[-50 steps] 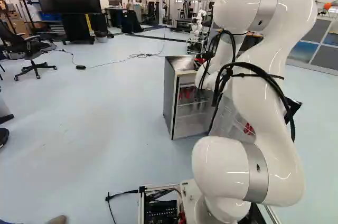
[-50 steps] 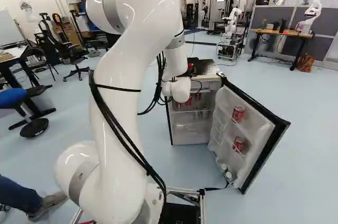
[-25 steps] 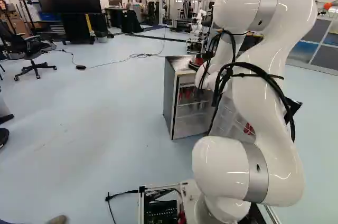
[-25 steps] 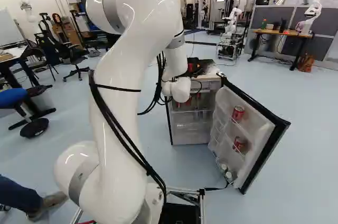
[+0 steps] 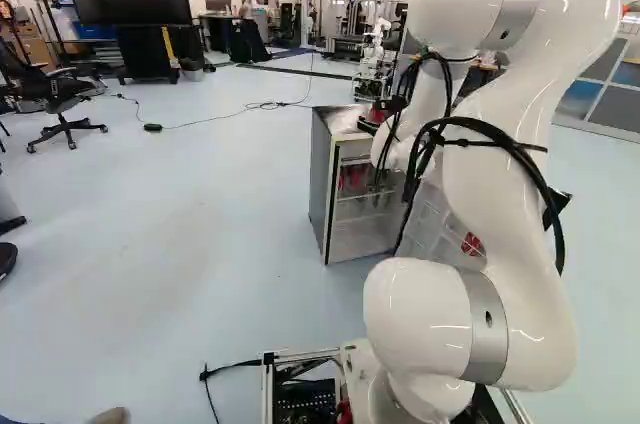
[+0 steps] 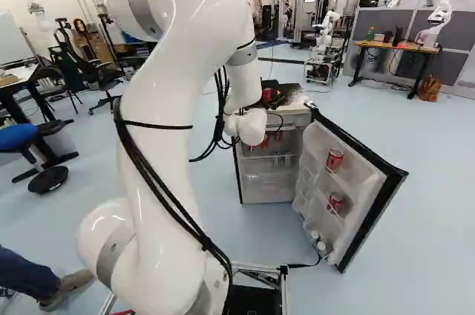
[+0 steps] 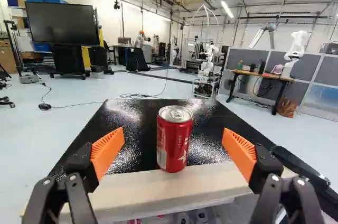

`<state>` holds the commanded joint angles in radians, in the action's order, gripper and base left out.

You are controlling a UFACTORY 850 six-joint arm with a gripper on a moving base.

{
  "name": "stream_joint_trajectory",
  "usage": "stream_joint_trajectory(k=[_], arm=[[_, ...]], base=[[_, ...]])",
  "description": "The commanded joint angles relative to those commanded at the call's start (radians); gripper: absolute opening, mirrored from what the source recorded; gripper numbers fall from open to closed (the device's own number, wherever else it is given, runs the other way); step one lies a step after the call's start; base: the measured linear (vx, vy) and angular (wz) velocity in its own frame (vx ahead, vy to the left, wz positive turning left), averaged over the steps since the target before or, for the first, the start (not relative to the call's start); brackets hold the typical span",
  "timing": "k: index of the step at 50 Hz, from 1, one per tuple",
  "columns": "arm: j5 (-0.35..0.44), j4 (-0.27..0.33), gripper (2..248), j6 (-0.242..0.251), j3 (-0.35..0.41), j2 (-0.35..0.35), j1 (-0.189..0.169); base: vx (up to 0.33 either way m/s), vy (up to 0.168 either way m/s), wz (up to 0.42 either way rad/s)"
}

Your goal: Grab a drink from the fridge

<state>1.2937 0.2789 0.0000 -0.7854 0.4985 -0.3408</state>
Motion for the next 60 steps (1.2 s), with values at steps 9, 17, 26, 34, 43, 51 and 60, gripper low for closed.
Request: stream_joint_trajectory(k=[9,17,26,34,43,51,60], arm=[[0.0,0.0,247,0.0,0.055,-0.06,-0.004],[0.0,0.0,247,0.0,0.102,-0.114,-0.009],[-0.009,0.0,247,0.0,0.142,-0.166,-0.024],[-0.038,0.0,247,0.0,0.166,-0.204,-0.047],[-0.079,0.0,247,0.0,0.187,-0.241,-0.075],[-0.117,0.0,247,0.0,0.202,-0.272,-0.103],[-0.158,0.0,247,0.0,0.216,-0.305,-0.134]], base=[[0.0,0.0,0.0],[0.0,0.0,0.0],[0.0,0.0,0.0],[0.0,0.0,0.0],[0.0,0.0,0.0],[0.0,0.0,0.0],[0.0,0.0,0.0]])
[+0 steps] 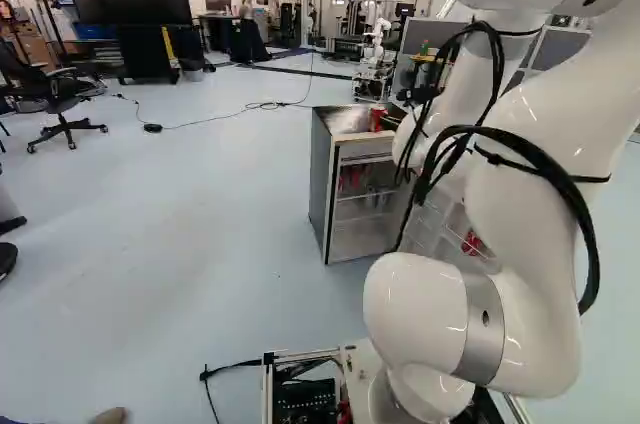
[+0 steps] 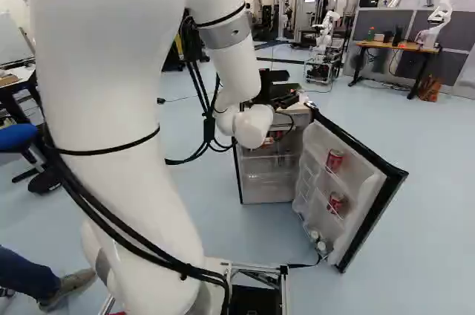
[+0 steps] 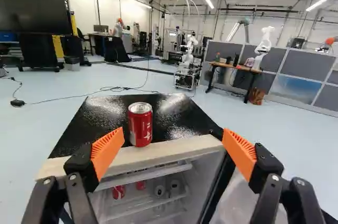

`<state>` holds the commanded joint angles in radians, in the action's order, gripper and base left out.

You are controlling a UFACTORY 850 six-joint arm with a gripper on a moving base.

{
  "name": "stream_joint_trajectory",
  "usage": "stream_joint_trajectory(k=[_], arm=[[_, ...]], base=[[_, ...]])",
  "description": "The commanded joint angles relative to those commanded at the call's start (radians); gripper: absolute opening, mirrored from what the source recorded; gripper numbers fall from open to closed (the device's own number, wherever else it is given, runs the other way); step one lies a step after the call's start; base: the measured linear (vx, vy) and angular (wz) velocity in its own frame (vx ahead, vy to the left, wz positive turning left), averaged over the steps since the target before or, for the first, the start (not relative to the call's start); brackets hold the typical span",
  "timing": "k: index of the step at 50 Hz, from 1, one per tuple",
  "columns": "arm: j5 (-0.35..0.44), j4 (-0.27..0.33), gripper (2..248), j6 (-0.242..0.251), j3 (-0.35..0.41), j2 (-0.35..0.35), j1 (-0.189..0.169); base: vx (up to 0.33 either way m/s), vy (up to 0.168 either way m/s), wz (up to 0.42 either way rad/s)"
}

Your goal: Grab a drink from the fridge

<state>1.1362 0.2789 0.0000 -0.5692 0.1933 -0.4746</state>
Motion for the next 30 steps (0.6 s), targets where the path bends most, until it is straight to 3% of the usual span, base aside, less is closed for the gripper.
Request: stream_joint_trajectory(k=[30], arm=[[-0.109,0.0,247,0.0,-0.011,-0.059,-0.098]], base=[[0.0,0.0,0.0]])
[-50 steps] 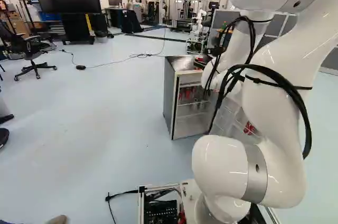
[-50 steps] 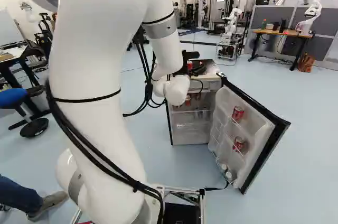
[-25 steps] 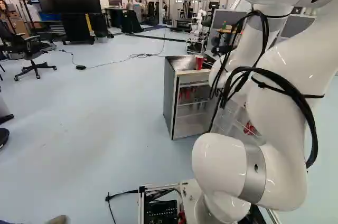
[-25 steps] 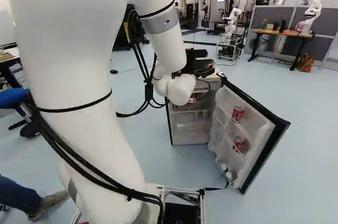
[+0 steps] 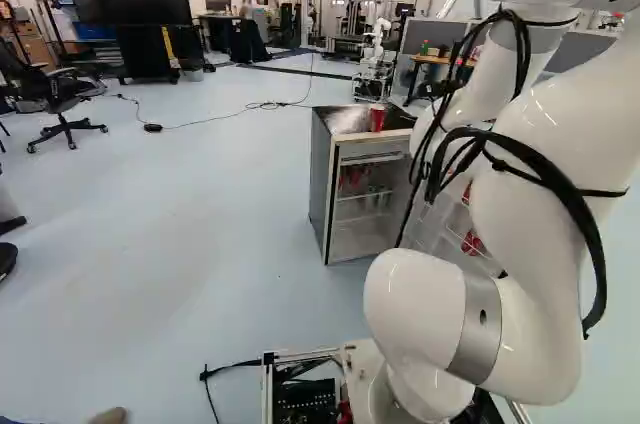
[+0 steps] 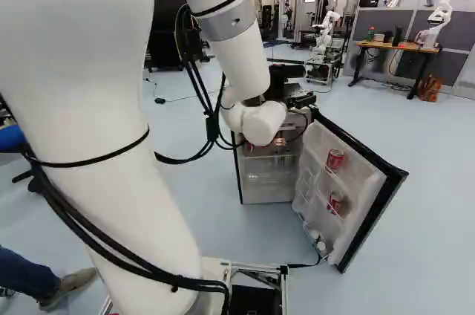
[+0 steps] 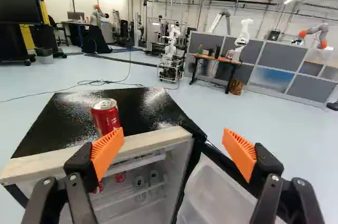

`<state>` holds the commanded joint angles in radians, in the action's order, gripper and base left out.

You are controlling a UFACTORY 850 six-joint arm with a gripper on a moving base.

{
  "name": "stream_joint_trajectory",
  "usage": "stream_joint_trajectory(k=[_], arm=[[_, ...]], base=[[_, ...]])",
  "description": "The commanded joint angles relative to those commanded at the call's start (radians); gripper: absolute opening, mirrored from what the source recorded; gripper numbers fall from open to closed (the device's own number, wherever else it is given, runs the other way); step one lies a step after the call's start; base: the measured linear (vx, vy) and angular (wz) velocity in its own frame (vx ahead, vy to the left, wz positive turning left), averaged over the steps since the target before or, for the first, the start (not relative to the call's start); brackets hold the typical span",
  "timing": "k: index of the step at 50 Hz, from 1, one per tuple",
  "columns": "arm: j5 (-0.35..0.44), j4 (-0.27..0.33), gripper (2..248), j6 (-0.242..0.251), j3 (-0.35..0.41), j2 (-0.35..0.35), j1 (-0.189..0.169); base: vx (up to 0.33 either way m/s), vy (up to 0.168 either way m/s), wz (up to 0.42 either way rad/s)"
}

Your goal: Grab a drink from the fridge

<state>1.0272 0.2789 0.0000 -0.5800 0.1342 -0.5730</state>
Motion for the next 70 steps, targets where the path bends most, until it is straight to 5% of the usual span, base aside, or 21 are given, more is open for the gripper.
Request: stream_joint_trajectory(k=[42,70], arm=[[-0.224,-0.007,247,0.0,-0.117,0.013,-0.108],[-0.329,-0.138,247,0.0,-0.22,0.046,-0.169]], base=[[0.0,0.0,0.0],[0.0,0.0,0.0]])
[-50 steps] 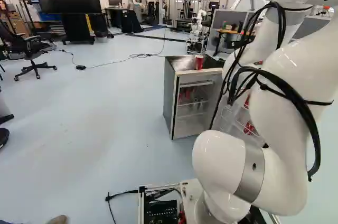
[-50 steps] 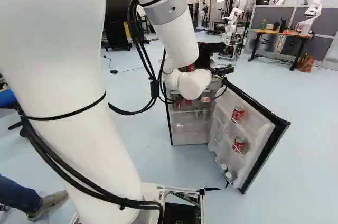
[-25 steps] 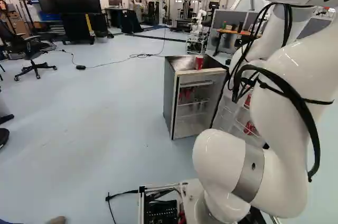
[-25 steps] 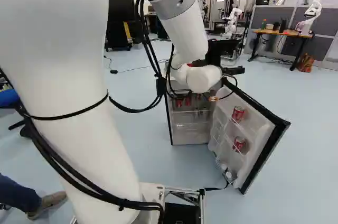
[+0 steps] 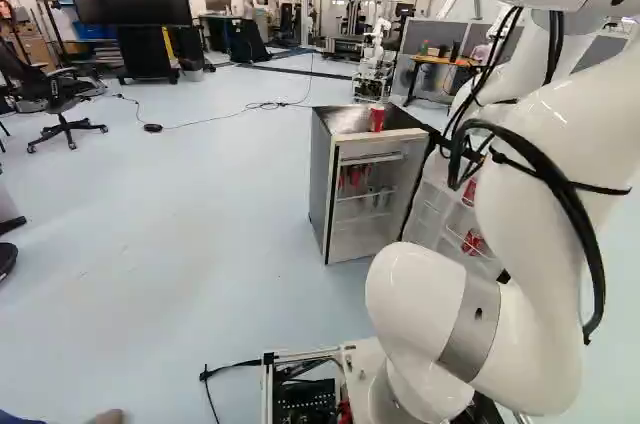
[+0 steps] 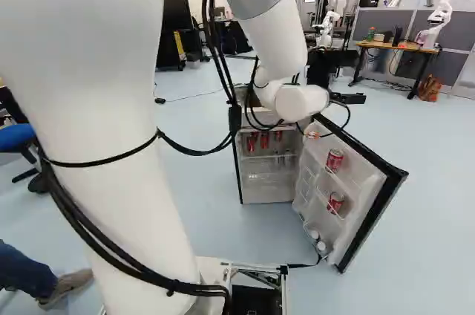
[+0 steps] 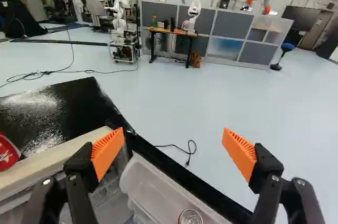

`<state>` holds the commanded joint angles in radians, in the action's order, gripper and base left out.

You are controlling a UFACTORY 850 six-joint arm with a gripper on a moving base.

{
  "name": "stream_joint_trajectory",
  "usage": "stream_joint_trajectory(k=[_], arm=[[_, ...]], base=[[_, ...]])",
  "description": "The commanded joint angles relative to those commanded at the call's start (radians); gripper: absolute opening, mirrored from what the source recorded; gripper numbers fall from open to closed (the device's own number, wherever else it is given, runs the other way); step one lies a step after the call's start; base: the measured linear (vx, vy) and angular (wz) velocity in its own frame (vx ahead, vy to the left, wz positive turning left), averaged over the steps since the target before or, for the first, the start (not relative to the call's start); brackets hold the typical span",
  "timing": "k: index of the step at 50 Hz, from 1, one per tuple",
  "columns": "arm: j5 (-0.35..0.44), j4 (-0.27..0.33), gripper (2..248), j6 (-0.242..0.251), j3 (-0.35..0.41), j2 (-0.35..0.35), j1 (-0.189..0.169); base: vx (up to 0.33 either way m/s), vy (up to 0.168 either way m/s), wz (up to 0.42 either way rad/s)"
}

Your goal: Grab a drink from the fridge

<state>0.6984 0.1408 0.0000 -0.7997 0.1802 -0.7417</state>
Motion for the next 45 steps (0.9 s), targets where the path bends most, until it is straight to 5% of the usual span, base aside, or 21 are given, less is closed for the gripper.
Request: stream_joint_trajectory(k=[45], arm=[[-0.318,-0.225,247,0.0,-0.271,0.146,-0.027]], base=[[0.0,0.0,0.0]])
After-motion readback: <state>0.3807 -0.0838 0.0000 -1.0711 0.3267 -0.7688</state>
